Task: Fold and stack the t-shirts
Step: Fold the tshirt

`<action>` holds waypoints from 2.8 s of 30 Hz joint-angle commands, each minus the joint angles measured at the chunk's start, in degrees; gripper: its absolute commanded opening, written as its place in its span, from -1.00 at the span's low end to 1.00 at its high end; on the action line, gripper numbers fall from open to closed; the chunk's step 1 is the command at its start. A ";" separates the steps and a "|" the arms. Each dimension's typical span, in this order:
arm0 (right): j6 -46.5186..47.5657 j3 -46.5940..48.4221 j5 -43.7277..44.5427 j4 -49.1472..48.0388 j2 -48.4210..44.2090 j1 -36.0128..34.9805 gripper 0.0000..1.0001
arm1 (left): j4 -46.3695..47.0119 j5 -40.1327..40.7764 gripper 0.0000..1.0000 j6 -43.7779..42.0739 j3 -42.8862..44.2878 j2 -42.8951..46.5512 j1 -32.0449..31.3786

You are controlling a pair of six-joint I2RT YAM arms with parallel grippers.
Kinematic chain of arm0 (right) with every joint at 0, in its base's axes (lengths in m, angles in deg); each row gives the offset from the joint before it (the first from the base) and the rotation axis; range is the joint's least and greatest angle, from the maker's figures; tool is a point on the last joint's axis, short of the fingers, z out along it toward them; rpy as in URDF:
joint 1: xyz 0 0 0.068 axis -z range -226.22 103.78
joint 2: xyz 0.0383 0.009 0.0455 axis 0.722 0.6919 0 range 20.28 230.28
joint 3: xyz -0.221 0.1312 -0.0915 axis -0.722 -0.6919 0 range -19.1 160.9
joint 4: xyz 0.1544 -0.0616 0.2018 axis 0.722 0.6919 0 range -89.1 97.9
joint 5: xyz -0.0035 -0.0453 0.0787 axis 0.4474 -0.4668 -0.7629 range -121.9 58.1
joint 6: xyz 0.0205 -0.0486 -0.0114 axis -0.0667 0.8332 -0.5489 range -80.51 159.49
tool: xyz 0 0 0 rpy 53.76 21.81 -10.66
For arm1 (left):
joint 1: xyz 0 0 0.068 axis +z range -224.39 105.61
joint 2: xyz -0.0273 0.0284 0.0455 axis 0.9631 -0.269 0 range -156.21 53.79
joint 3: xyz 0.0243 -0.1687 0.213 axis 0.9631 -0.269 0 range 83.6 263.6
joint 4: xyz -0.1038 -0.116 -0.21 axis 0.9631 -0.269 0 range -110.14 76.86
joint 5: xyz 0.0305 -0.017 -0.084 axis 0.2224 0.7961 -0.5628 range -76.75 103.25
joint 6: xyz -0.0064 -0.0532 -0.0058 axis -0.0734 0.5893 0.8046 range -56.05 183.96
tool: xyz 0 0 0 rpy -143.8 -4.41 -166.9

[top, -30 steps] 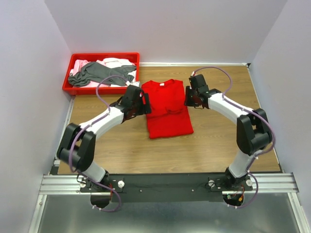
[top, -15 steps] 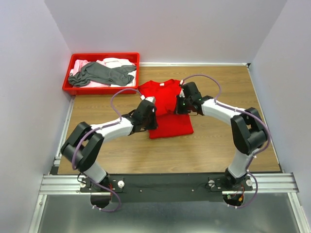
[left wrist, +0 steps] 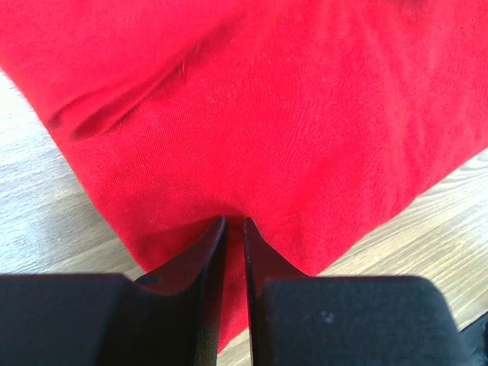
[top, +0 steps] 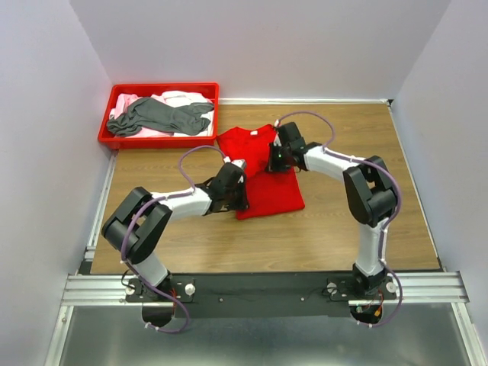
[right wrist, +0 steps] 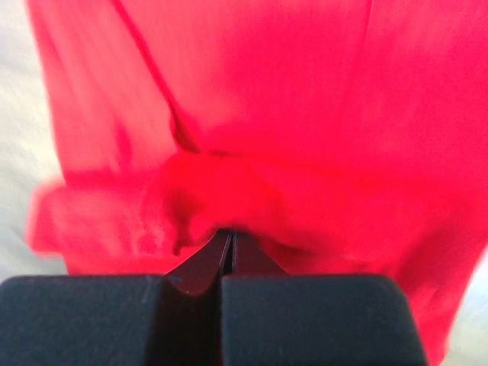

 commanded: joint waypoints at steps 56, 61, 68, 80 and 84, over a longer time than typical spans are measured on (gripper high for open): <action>-27.75 -44.24 -41.76 -51.23 -18.81 2.84 -0.85 | 4.40 -10.98 -0.75 10.80 -22.38 31.15 9.91; -31.88 -43.01 -40.45 -59.77 -6.48 -1.13 -0.87 | -0.24 -8.00 -0.75 10.27 -21.50 35.18 10.09; -32.06 -44.94 -39.83 -60.21 0.92 -1.13 -0.93 | -3.77 -5.44 -0.74 8.95 -21.41 39.06 10.00; -28.20 -38.81 -40.97 -50.82 -11.12 11.06 -0.88 | 4.74 -3.96 -0.74 8.69 -15.27 28.79 10.35; -28.55 -32.75 -41.41 -50.72 -5.52 14.25 -0.88 | 10.63 -5.35 -0.74 8.17 -10.52 18.18 12.80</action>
